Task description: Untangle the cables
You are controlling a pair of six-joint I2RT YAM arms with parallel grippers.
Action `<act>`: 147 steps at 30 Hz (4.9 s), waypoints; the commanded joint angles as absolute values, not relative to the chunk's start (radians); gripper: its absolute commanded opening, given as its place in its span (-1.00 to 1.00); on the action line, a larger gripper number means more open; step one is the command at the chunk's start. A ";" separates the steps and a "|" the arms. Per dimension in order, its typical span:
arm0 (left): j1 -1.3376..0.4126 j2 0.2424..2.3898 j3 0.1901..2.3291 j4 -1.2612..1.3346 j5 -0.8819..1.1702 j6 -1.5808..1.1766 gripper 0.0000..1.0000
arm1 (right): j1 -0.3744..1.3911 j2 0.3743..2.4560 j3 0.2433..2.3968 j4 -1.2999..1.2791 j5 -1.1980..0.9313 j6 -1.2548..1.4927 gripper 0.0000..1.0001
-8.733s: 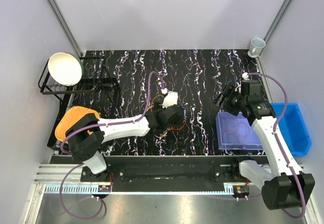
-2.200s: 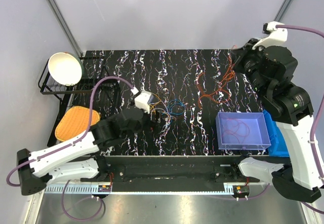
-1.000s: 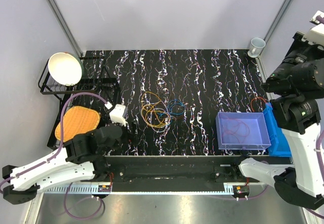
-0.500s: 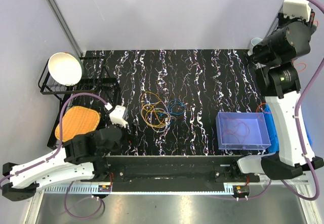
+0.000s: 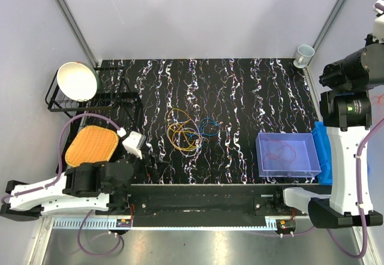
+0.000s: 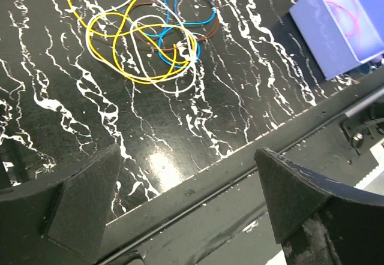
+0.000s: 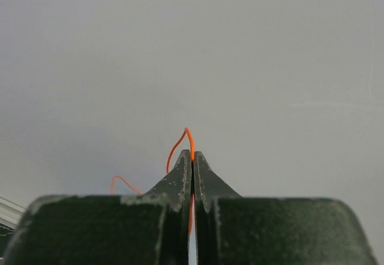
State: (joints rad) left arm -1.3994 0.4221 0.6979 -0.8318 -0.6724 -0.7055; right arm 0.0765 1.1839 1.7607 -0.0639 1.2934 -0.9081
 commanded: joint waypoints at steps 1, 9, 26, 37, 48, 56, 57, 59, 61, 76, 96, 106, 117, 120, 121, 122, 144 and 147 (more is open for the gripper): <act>-1.450 0.382 0.703 -0.838 -0.762 -0.750 0.96 | 0.031 1.170 1.733 -0.032 1.310 -0.893 -1.00; -1.456 0.388 0.703 -0.851 -0.761 -0.767 0.96 | 0.012 1.160 1.557 -0.031 1.336 -0.845 0.94; -1.456 0.546 0.727 -0.868 -0.805 -0.766 0.97 | 0.029 1.328 2.009 -1.052 0.791 0.033 0.96; -1.454 0.742 0.801 -0.809 -0.756 -0.670 0.97 | 0.029 1.214 1.705 -1.048 0.618 0.409 0.99; -1.286 0.840 0.830 -0.681 -0.602 -0.617 0.97 | 0.031 1.118 1.470 -0.870 -0.049 0.520 0.90; -1.094 1.037 0.844 -0.543 -0.457 -0.601 0.96 | 0.164 1.060 1.283 -0.724 -0.088 0.620 0.88; -1.068 1.075 0.853 -0.528 -0.448 -0.601 0.94 | 0.243 1.071 1.251 -0.700 -0.074 0.626 0.87; -1.031 1.113 0.865 -0.493 -0.434 -0.606 0.92 | 0.316 1.091 1.214 -0.680 -0.043 0.643 0.86; -1.013 1.164 0.887 -0.468 -0.439 -0.601 0.89 | 0.385 1.127 1.192 -0.651 -0.044 0.650 0.82; -0.812 1.436 0.965 -0.253 -0.376 -0.430 0.43 | 0.460 1.138 0.991 -0.488 -0.101 0.650 0.73; -0.736 1.632 1.037 -0.186 -0.288 -0.394 0.33 | 0.440 0.828 0.994 -0.926 0.742 0.704 0.88; -0.735 1.562 0.987 -0.189 -0.166 -0.423 0.32 | -0.027 1.003 1.072 -0.905 0.660 0.557 0.90; -0.744 1.526 0.948 -0.196 -0.051 -0.459 0.29 | -0.382 1.115 1.112 -0.871 0.614 0.531 0.89; -0.758 1.542 0.963 -0.209 -0.032 -0.462 0.29 | -0.446 1.146 1.069 -0.848 0.608 0.528 0.89; -0.761 1.543 0.962 -0.209 -0.031 -0.463 0.29 | -0.462 1.158 1.057 -0.829 0.598 0.535 0.89; -0.764 1.546 0.963 -0.204 -0.028 -0.463 0.29 | -0.492 1.163 1.048 -0.816 0.583 0.538 0.89; -0.807 1.634 0.994 -0.247 -0.006 -0.468 0.24 | -0.761 1.334 0.946 -0.640 0.551 0.580 0.86; -0.810 1.654 1.003 -0.250 0.023 -0.469 0.23 | -0.782 1.362 0.940 -0.621 0.532 0.577 0.84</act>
